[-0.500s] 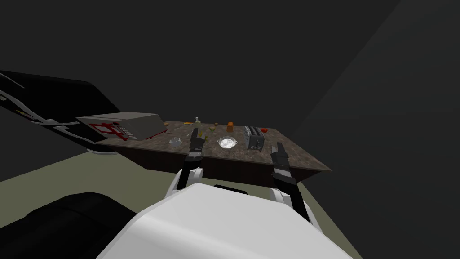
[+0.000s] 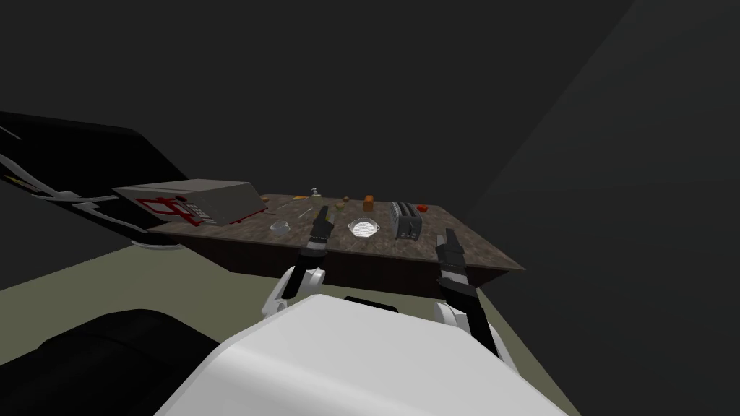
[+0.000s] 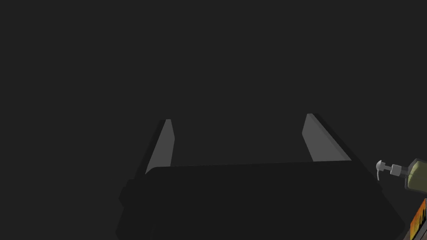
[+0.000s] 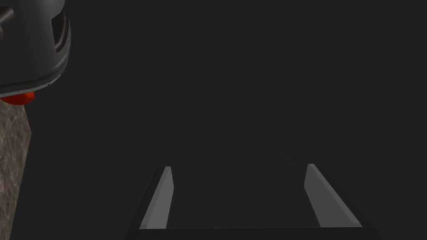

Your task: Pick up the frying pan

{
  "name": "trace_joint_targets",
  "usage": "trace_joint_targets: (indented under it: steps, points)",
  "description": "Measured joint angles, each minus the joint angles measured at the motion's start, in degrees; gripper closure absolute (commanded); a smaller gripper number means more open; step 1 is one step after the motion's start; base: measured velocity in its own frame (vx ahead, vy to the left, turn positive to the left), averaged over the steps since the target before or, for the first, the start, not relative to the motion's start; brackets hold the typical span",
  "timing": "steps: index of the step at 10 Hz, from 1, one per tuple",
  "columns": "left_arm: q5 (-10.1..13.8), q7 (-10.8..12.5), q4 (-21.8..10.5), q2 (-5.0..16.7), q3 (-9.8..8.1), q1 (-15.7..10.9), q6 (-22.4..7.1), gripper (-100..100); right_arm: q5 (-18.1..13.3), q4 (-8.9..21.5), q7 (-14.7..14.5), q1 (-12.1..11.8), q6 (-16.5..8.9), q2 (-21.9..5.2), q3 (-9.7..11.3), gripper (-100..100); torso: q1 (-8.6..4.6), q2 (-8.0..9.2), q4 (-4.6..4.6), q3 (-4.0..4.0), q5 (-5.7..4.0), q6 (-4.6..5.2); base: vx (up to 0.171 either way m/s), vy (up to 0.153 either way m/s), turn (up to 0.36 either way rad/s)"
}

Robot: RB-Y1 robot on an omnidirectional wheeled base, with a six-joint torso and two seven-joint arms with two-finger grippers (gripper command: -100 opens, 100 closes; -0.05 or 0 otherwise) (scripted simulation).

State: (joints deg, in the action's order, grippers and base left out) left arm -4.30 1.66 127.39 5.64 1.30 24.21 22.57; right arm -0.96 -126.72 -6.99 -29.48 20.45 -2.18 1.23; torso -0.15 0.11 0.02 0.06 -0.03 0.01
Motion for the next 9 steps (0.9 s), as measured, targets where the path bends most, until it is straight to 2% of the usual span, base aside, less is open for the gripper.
trace_joint_targets:
  steps: [3, 6, 9]
  points:
    - [1.34, 0.07, -0.56, 3.07, 2.53, -1.46, -4.23, -100, 0.00, 0.00, 0.00, 0.00, 0.00, 0.00, 0.00, 0, -0.09, 0.06, 0.01, 0.03, -0.02, 0.00, -0.043, -0.056, -0.045]
    - [2.29, 0.32, -0.68, 4.22, 3.67, -3.02, -7.93, -100, 0.00, 0.00, 0.00, 0.00, 0.00, 0.00, 0.00, 0, 0.04, -0.01, 0.00, 0.00, 0.01, -0.02, -0.028, -0.033, -0.034]
    - [3.55, 0.58, -0.72, 5.10, 5.56, -4.60, -12.50, -100, 0.00, 0.00, 0.00, 0.00, 0.00, 0.00, 0.00, 0, -0.04, -0.01, 0.00, 0.00, -0.01, -0.02, -0.029, -0.053, -0.043]
